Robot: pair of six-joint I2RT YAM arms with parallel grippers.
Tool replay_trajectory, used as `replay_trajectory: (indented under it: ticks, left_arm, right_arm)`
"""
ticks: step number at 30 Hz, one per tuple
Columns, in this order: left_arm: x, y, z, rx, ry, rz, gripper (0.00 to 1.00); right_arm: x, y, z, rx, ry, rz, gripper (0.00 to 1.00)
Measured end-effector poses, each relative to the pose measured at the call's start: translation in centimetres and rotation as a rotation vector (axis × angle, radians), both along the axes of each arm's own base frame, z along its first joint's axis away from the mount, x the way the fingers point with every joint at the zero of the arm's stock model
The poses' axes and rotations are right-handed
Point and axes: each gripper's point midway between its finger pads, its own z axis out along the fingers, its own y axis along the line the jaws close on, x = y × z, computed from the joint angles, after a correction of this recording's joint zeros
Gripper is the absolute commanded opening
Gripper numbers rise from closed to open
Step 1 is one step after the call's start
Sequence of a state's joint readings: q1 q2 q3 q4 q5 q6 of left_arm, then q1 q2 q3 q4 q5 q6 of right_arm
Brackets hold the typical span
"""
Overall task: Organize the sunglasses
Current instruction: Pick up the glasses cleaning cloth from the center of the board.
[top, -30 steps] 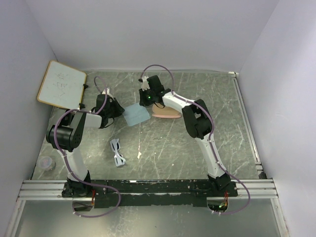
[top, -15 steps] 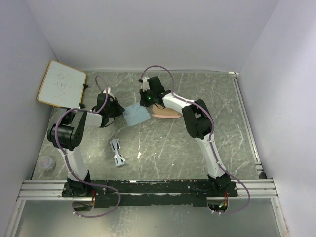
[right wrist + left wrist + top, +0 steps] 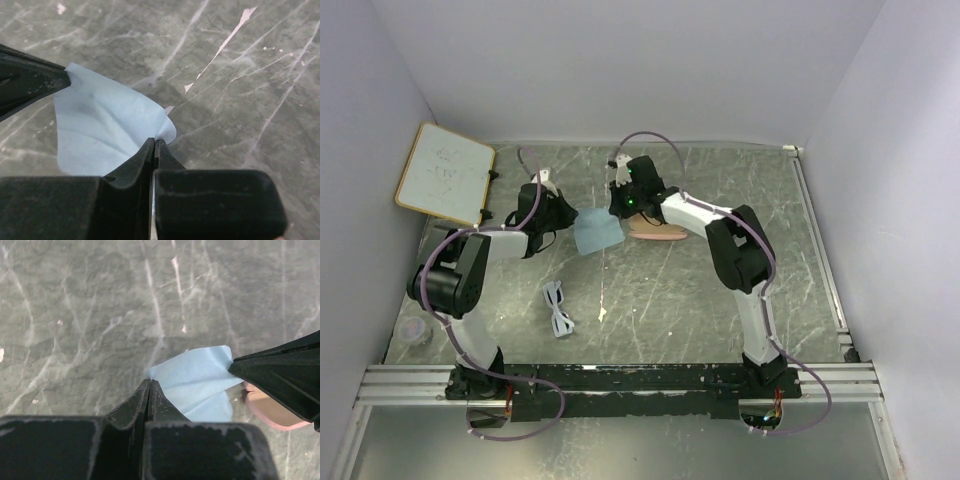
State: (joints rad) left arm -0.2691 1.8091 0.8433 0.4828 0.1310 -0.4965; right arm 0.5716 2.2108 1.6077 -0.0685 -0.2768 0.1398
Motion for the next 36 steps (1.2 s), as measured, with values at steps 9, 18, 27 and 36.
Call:
replay_trajectory:
  ticks: [9,18,27,36]
  left_arm:
    - [-0.9,-1.2,5.7,0.000,-0.128,-0.017,0.07]
    - [-4.6,-2.7,9.0,0.014,-0.185,-0.052,0.07]
    - [-8.8,-4.2,12.9,-0.010,-0.254,-0.103,0.07]
    - [-13.7,-5.6,13.5,-0.023,-0.244,-0.182,0.07]
  right_arm:
    - [-1.5,-0.4,7.2,0.058,-0.121,-0.007,0.00]
    - [-6.7,-2.3,11.6,0.075,-0.189,-0.023,0.00]
    - [-13.1,-4.3,13.7,0.094,-0.221,-0.035,0.00]
    - [-17.8,-6.7,13.3,0.102,-0.219,-0.074,0.00]
